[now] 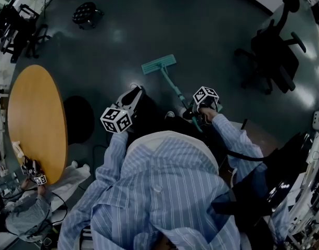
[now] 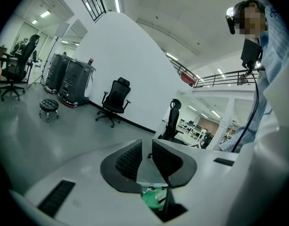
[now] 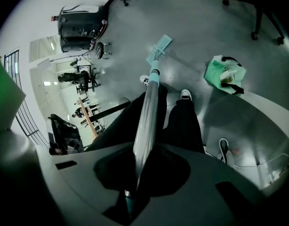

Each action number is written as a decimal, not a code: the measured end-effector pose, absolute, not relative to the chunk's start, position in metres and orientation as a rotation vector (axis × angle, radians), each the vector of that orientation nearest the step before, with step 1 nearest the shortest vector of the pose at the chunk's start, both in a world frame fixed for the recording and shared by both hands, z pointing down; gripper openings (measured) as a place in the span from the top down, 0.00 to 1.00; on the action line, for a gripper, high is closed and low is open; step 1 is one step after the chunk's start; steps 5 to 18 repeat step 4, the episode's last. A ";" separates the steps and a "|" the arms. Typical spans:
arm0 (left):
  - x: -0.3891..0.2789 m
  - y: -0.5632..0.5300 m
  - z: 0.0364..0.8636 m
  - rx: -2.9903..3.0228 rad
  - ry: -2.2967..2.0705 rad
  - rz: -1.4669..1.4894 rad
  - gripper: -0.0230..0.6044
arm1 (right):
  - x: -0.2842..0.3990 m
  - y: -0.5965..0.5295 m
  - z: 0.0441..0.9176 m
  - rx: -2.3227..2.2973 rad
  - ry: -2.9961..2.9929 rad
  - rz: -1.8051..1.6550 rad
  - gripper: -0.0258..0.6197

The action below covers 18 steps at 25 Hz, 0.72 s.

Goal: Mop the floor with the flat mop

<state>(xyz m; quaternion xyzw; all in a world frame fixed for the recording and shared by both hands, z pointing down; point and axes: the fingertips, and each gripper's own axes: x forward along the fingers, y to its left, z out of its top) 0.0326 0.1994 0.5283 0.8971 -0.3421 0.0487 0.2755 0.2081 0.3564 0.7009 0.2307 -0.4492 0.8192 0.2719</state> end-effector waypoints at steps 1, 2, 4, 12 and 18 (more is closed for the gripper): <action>0.032 0.201 0.530 2.414 -0.919 0.135 0.85 | 0.207 0.358 0.703 0.621 -1.211 2.205 0.87; 0.031 0.202 0.531 2.416 -0.920 0.139 0.85 | 0.206 0.360 0.706 0.620 -1.213 2.205 0.87; 0.031 0.205 0.535 2.419 -0.922 0.146 0.85 | 0.203 0.362 0.711 0.615 -1.217 2.209 0.87; 0.031 0.205 0.535 2.419 -0.922 0.146 0.85 | 0.203 0.362 0.711 0.615 -1.217 2.209 0.87; 0.031 0.205 0.535 2.419 -0.922 0.146 0.85 | 0.203 0.362 0.711 0.615 -1.217 2.209 0.87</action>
